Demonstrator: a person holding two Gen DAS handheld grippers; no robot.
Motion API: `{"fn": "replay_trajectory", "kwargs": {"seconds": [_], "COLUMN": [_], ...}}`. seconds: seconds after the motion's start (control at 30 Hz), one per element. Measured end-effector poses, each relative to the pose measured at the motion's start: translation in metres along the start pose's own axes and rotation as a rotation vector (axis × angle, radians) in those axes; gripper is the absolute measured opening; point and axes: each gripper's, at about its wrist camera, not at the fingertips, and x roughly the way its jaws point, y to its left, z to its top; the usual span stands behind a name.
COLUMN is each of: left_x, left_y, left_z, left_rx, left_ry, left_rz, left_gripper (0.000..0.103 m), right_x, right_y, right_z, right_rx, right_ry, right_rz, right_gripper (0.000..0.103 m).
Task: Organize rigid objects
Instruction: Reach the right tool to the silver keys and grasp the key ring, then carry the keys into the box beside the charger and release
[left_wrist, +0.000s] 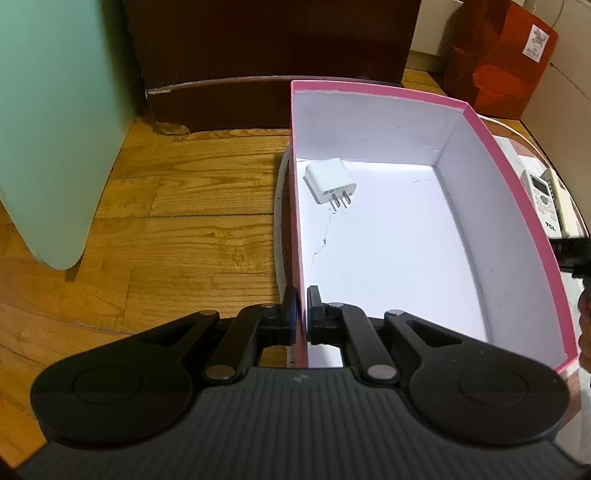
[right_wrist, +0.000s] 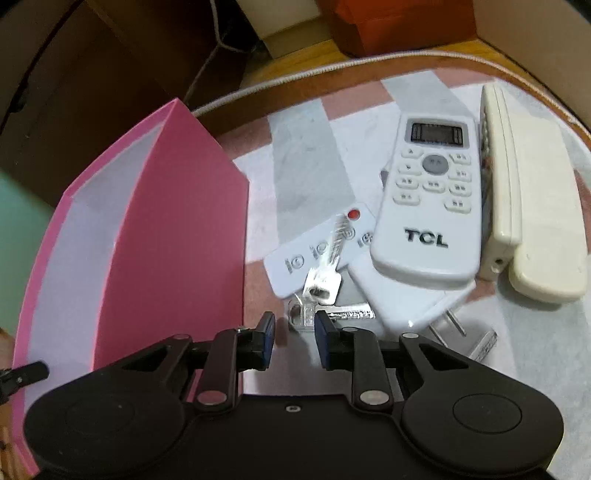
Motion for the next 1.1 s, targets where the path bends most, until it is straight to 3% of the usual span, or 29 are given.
{"fn": "replay_trajectory", "kwargs": {"seconds": [0.03,0.2,0.3,0.4,0.43,0.47,0.5,0.6,0.63,0.67,0.7,0.87,1.1], "left_x": [0.000,0.000,0.000,0.000,0.000,0.000,0.000,-0.001,0.000,0.000,0.000,0.000,0.000], "left_y": [0.000,0.000,0.001,0.000,0.000,0.000,0.000,0.001,0.001,0.001,0.001,0.001,0.000], "left_z": [0.000,-0.001,-0.001,-0.001,-0.002,-0.002,-0.002,-0.002,-0.002,-0.002,-0.002,-0.002,-0.003], "left_rx": [0.002,-0.008,-0.014,-0.004,-0.002,-0.001,-0.002,-0.009,-0.010,-0.009,-0.009,-0.009,-0.009], "left_ry": [-0.003,-0.007,-0.006,-0.010,-0.010,-0.010,-0.010,-0.009,-0.010,-0.010,-0.010,-0.010,-0.014], "left_rz": [0.002,-0.002,-0.007,-0.003,-0.002,-0.002,-0.003,-0.008,-0.008,-0.007,-0.007,-0.006,-0.001], "left_gripper": [0.004,0.004,0.004,0.004,0.004,0.004,0.004,0.004,0.004,0.004,0.004,0.004,0.004], "right_x": [0.001,-0.007,-0.013,-0.015,-0.013,-0.010,-0.004,0.008,0.011,0.014,0.016,0.002,-0.053], "right_y": [-0.002,-0.016,-0.014,-0.005,-0.004,-0.003,-0.003,0.004,0.008,0.011,0.011,0.001,-0.006], "right_z": [0.001,0.006,0.008,0.013,0.015,0.016,0.018,0.021,0.022,0.022,0.021,0.012,0.010], "right_rx": [0.037,0.145,0.125,0.139,0.158,0.180,0.202,0.217,0.197,0.183,0.181,0.229,0.288], "right_ry": [-0.014,-0.027,0.011,0.006,0.004,-0.003,-0.001,-0.003,0.008,0.017,0.042,0.031,-0.100], "right_rz": [-0.015,-0.021,0.045,0.035,0.021,0.005,-0.016,-0.056,-0.077,-0.091,-0.099,-0.044,0.144], "right_gripper": [0.002,0.001,0.002,0.023,0.045,0.055,0.055,0.055,0.047,0.019,0.005,0.005,0.005]}}
